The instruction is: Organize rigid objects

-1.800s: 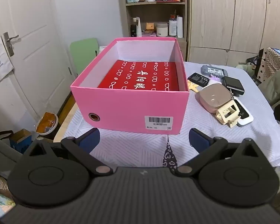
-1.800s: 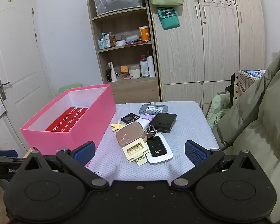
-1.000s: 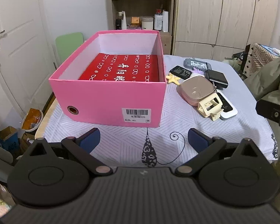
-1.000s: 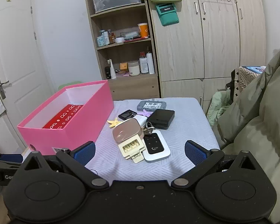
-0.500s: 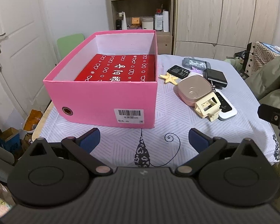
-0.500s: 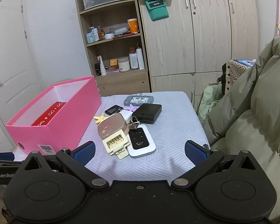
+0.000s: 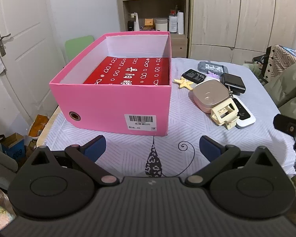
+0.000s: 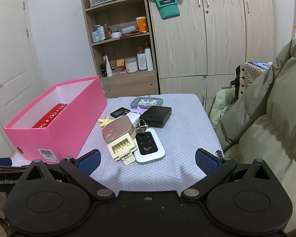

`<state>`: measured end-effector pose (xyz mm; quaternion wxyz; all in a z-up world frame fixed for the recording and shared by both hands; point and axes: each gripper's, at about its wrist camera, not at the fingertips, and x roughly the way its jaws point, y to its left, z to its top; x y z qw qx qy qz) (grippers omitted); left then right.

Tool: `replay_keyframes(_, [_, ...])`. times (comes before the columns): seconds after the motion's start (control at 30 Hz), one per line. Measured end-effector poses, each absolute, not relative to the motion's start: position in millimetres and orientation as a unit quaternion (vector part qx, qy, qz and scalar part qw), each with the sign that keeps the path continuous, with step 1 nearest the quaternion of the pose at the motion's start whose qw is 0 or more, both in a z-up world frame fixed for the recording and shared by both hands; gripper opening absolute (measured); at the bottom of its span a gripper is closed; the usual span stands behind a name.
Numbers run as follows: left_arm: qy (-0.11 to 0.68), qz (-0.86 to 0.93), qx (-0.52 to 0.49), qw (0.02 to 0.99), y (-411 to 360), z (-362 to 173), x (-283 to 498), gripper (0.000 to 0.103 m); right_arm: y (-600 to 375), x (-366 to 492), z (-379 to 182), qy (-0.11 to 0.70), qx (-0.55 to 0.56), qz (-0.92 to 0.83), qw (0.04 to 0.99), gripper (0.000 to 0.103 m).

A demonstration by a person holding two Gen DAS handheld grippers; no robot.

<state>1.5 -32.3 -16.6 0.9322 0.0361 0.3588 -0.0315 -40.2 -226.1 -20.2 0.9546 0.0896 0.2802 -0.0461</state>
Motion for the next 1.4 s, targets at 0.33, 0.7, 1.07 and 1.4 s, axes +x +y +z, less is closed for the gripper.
replay_keyframes(0.33, [0.352, -0.026, 0.030, 0.935, -26.6, -16.7, 1.5, 0.102, -221.5, -38.4, -19.5, 0.277, 0.080, -0.041, 0.957, 0.103])
replay_keyframes(0.7, [0.355, -0.026, 0.032, 0.934, -28.3, -17.8, 3.7, 0.103, -225.0, -35.1, -21.4, 0.280, 0.080, -0.044, 0.956, 0.103])
replay_keyframes(1.07, [0.358, -0.025, 0.030, 0.933, -27.5, -18.5, 5.1, 0.103, -224.7, -34.2, -21.1, 0.284, 0.080, -0.042, 0.955, 0.103])
replay_keyframes(1.4, [0.368, -0.039, 0.031, 0.928, -26.9, -12.5, 7.5, 0.102, -228.1, -34.2, -19.2, 0.276, 0.092, -0.024, 0.956, 0.103])
